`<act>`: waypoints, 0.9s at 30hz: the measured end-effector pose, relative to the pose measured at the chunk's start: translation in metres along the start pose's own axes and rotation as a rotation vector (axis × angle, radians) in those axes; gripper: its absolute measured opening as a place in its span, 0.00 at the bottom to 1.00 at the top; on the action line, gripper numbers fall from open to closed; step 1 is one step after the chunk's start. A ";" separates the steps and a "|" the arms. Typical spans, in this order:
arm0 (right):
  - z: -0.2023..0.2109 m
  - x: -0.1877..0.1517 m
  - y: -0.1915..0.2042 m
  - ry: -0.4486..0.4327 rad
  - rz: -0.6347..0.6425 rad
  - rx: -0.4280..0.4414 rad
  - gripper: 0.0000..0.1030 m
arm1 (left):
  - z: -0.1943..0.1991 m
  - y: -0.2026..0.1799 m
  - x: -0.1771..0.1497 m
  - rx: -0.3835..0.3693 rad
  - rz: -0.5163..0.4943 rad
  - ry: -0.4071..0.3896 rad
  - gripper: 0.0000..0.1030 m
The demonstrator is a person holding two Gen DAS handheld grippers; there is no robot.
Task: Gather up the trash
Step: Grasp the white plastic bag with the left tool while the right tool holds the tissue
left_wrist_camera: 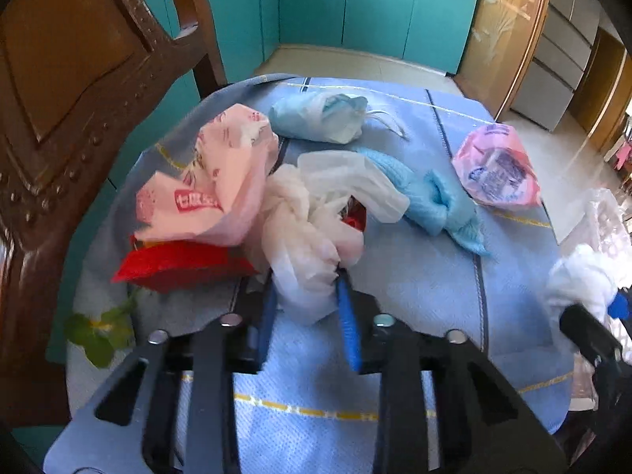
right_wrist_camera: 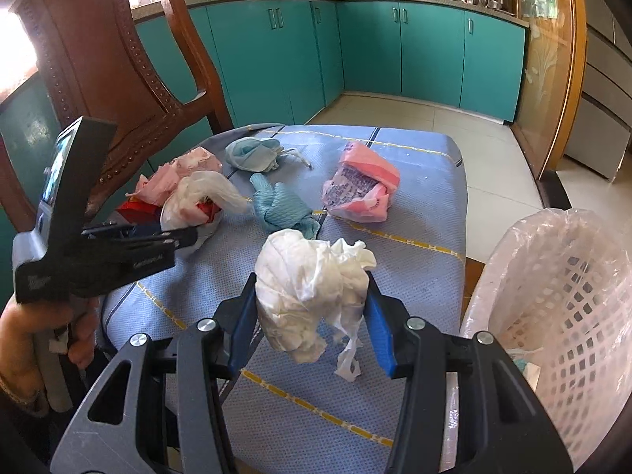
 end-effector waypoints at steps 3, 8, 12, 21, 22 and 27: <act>0.000 -0.001 0.000 0.003 -0.003 0.000 0.49 | 0.014 -0.008 -0.011 -0.022 -0.040 -0.015 0.19; 0.002 0.001 0.001 -0.009 0.001 -0.001 0.49 | 0.047 -0.030 -0.035 -0.097 -0.093 -0.027 0.19; 0.003 0.002 -0.001 -0.013 -0.009 -0.001 0.49 | 0.061 -0.044 -0.056 -0.215 -0.087 0.012 0.20; 0.003 0.002 -0.002 -0.015 -0.006 -0.008 0.49 | 0.057 -0.031 -0.064 -0.141 -0.073 0.023 0.29; 0.003 0.002 -0.003 -0.014 -0.008 -0.010 0.49 | 0.058 -0.032 -0.064 -0.133 -0.081 0.019 0.33; 0.004 0.003 -0.004 -0.018 -0.014 -0.010 0.49 | 0.061 -0.032 -0.064 -0.117 -0.091 0.001 0.56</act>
Point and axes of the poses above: each gripper's, at about its wrist camera, not at the fingertips, and z roughly against the way its jaws point, y to its left, x to its top, the point moved 9 cm from there along -z, roughly the way its jaws point, and after that the axes turned 6 degrees about -z, right-handed, at the moved point
